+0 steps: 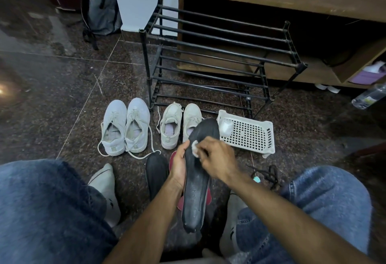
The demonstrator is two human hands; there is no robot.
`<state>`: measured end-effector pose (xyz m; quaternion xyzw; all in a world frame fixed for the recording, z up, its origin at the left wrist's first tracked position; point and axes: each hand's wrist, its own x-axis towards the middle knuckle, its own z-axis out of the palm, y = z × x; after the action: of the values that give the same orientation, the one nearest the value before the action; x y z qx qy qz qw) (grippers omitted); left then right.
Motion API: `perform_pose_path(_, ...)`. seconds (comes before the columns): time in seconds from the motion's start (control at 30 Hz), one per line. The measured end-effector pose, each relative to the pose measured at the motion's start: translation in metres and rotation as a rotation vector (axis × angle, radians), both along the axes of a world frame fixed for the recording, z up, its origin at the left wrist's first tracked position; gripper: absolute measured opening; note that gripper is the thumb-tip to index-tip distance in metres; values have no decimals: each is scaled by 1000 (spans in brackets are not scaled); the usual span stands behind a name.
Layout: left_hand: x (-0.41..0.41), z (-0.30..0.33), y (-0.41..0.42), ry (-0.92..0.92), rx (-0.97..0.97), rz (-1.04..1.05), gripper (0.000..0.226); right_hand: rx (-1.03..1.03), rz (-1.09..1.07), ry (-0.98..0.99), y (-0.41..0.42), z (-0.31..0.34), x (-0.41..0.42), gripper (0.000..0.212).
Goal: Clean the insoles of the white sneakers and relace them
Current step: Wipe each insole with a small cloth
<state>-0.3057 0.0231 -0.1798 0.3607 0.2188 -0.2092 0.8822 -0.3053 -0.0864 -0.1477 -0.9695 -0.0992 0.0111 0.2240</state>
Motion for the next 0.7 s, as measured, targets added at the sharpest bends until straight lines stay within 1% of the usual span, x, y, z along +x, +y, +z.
perform_pose_path(0.07,1,-2,1,4,-13,45,56,7,67,15,5,-3,-10,24)
perform_pose_path(0.1,1,-1,3,-11,-28,51,51,19,58,25,6,-4,-10,25)
perform_pose_path(0.17,4,1,4,-52,22,42,41,63,19,71,6,-2,-10,22)
perform_pose_path(0.2,5,0,6,-67,7,54,43,105,17,105,6,-2,-9,18)
perform_pose_path(0.27,8,1,9,-70,-68,82,57,249,47,225,8,-1,-9,12)
perform_pose_path(0.33,11,1,14,-55,-121,105,56,360,73,327,8,-1,-10,9)
perform_pose_path(0.37,12,3,15,-33,-131,133,54,364,88,338,7,-2,-9,9)
perform_pose_path(0.4,12,2,16,-24,-129,130,54,335,105,326,6,-2,-10,10)
perform_pose_path(0.47,11,5,16,-24,-81,99,59,235,146,257,5,-2,-12,19)
perform_pose_path(0.53,8,6,15,-9,-87,81,61,154,169,177,7,1,-17,25)
perform_pose_path(0.63,7,3,12,30,-53,109,52,56,154,106,11,5,-15,21)
perform_pose_path(0.7,5,4,10,56,-49,80,53,-6,106,69,12,9,-3,19)
